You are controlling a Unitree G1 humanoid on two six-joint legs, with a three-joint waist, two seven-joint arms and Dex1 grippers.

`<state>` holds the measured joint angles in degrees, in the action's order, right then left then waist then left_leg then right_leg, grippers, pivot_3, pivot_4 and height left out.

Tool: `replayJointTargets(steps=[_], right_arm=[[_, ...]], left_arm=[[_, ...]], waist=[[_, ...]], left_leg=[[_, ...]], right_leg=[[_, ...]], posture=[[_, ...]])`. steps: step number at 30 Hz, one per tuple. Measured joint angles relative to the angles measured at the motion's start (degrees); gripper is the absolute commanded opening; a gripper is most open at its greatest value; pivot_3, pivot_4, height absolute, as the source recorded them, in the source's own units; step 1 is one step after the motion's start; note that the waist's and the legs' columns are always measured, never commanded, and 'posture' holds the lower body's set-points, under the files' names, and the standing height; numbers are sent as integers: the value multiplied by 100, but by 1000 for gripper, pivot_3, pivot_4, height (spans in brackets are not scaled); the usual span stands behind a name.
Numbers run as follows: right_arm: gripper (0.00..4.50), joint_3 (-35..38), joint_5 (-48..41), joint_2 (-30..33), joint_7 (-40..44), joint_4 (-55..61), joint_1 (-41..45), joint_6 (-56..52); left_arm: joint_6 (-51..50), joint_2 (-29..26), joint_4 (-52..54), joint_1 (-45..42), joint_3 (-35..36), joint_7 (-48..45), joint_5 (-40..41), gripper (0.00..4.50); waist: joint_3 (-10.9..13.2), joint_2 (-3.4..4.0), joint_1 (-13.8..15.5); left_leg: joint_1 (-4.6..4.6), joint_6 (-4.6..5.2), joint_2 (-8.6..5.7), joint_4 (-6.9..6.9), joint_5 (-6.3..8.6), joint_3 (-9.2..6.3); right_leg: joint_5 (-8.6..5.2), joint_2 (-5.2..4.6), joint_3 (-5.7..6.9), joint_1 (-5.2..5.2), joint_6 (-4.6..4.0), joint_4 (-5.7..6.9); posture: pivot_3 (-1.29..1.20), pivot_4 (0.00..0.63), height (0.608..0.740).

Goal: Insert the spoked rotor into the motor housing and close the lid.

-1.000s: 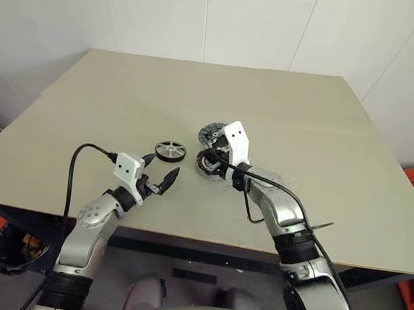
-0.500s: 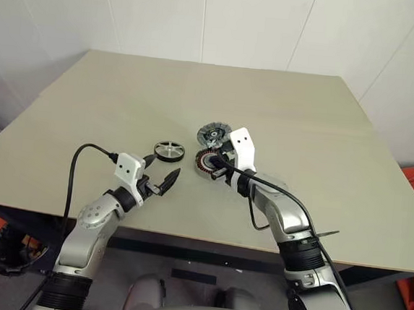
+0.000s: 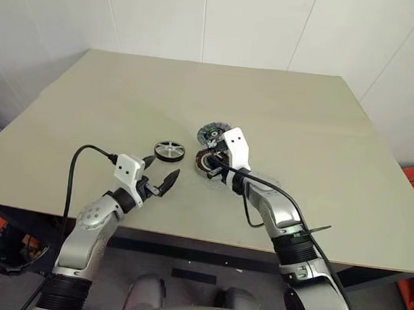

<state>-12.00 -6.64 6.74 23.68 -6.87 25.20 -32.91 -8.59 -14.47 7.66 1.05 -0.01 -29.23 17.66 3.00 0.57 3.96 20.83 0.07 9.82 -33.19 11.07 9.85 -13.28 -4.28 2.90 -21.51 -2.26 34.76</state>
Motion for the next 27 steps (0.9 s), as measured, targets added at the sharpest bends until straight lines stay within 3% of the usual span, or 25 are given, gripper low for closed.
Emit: replayJointTargets(steps=[16, 27], right_arm=[[36, -208, -31, 31, 121, 298, 12, -523], [36, 454, -252, 50, -93, 724, 240, -525]], left_arm=[[96, 169, -82, -6, -77, 71, -92, 4500], [197, 139, -329, -40, -43, -50, -99, 4500]], waist=[[0, 0, 2], [0, -1, 2]], left_leg=[[-19, 1, 1, 1, 1, 0], [-18, 0, 0, 1, 0, 0]], right_leg=[[-5, 0, 0, 20, 7, -1], [-4, 0, 0, 19, 6, -1]], posture=[[0, 0, 740], [0, 0, 740]])
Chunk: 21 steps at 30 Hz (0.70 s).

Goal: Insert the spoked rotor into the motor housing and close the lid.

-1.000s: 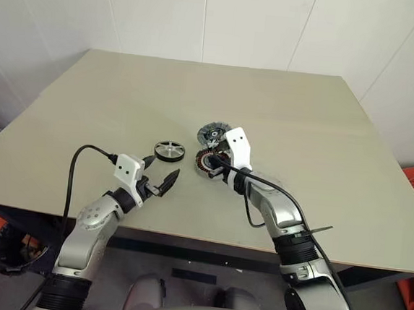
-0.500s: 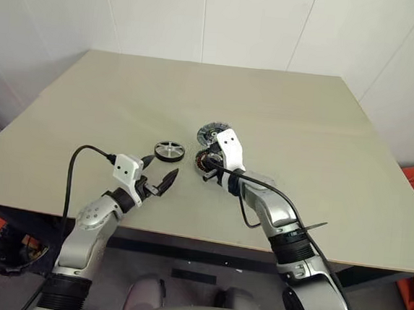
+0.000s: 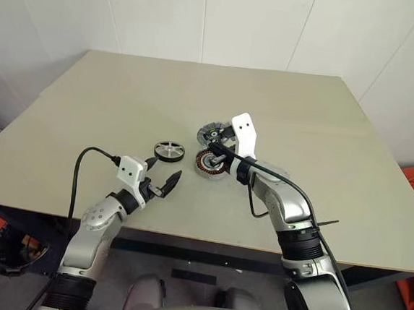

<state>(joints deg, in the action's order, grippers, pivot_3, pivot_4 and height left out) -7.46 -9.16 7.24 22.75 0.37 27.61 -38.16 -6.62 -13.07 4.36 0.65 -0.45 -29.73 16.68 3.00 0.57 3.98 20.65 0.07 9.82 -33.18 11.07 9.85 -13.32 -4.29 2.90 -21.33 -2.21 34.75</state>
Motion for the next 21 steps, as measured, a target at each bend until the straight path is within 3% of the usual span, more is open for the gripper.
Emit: replayJointTargets(steps=[21], right_arm=[[36, -315, 366, -232, -39, -1561, 336, 569]], left_arm=[[387, -33, -419, -28, 129, -236, 4, 4500]], waist=[[0, 0, -4]], left_leg=[[5, 0, 0, 1, 0, 1]], right_leg=[[3, 0, 0, -7, -6, 0]], posture=[[0, 0, 740]])
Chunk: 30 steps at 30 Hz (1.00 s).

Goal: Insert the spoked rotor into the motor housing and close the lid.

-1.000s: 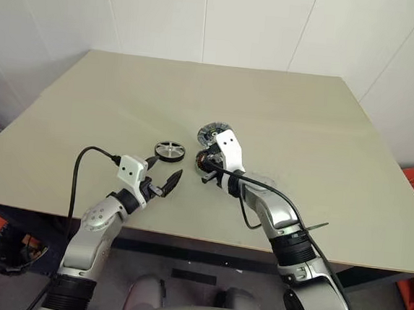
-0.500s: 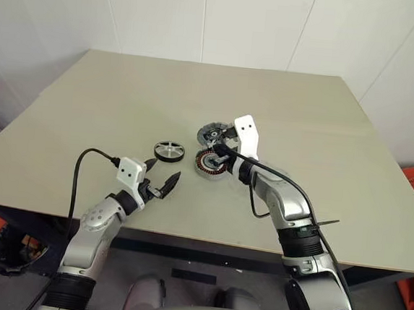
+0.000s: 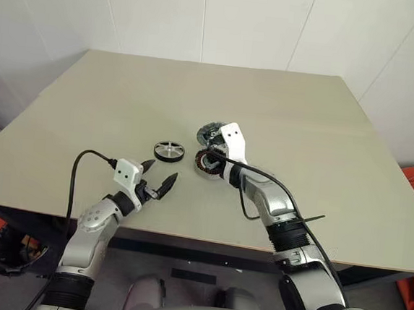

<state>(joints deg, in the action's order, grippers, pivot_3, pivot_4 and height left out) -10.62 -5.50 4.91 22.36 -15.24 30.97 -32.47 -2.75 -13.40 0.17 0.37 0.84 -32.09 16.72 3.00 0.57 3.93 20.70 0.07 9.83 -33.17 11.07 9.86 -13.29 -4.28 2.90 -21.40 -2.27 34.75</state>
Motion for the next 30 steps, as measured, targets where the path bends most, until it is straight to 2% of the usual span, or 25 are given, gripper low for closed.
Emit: replayJointTargets(steps=[12, 30], right_arm=[[36, -27, 50, -15, 1, -105, -4, 148], [36, 144, -8, 30, 36, 508, -204, -111]], left_arm=[[53, 7, -23, 42, 71, -18, 2, 4500], [41, 22, 22, 110, 72, -14, 4, 4500]], waist=[[0, 0, 1], [0, 0, 1]], left_leg=[[-7, 0, 0, 0, 0, 0], [-2, 1, 0, 3, 0, 0]], right_leg=[[0, 0, 0, 9, 0, 0], [-1, 0, 0, 0, 0, -1]], posture=[[0, 0, 740], [0, 0, 740]])
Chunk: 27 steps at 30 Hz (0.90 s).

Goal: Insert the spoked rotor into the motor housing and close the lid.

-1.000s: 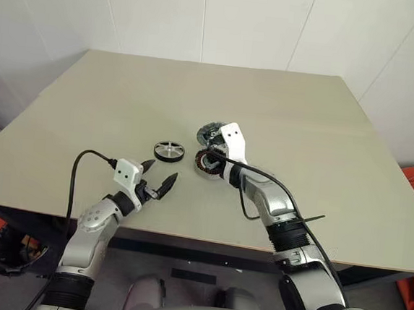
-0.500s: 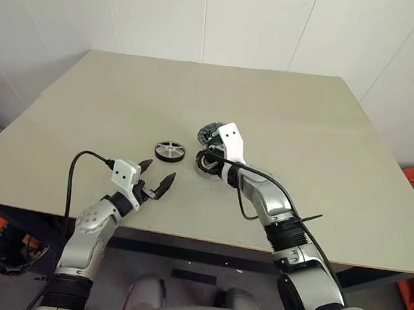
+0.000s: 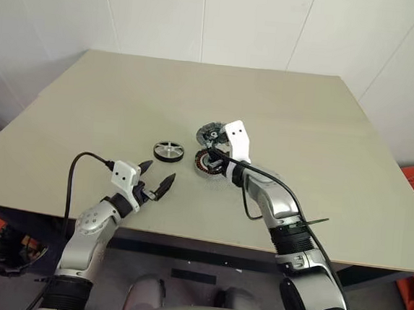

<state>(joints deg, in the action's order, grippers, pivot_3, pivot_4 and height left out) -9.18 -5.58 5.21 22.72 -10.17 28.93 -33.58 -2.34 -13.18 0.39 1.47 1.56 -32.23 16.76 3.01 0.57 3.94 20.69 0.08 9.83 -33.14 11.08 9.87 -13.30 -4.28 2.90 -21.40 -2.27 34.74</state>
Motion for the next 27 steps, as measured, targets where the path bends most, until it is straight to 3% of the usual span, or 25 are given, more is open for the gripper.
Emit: replayJointTargets(steps=[21, 27], right_arm=[[36, -50, 81, -26, -54, -256, -19, 85], [36, 271, -231, 74, 16, 716, -247, -114]], left_arm=[[-227, 0, 281, 42, -1, 67, 5, 4500], [-496, -10, 457, 29, 43, 167, 96, 4500]], waist=[[0, 0, 1], [1, -1, 8]], left_leg=[[-13, 0, 0, 0, 0, 0], [6, 0, 0, 3, 0, 0]], right_leg=[[-4, 0, 0, 13, 6, 0], [-1, 0, 0, -6, 0, 0]], posture=[[0, 0, 740], [0, 0, 740]])
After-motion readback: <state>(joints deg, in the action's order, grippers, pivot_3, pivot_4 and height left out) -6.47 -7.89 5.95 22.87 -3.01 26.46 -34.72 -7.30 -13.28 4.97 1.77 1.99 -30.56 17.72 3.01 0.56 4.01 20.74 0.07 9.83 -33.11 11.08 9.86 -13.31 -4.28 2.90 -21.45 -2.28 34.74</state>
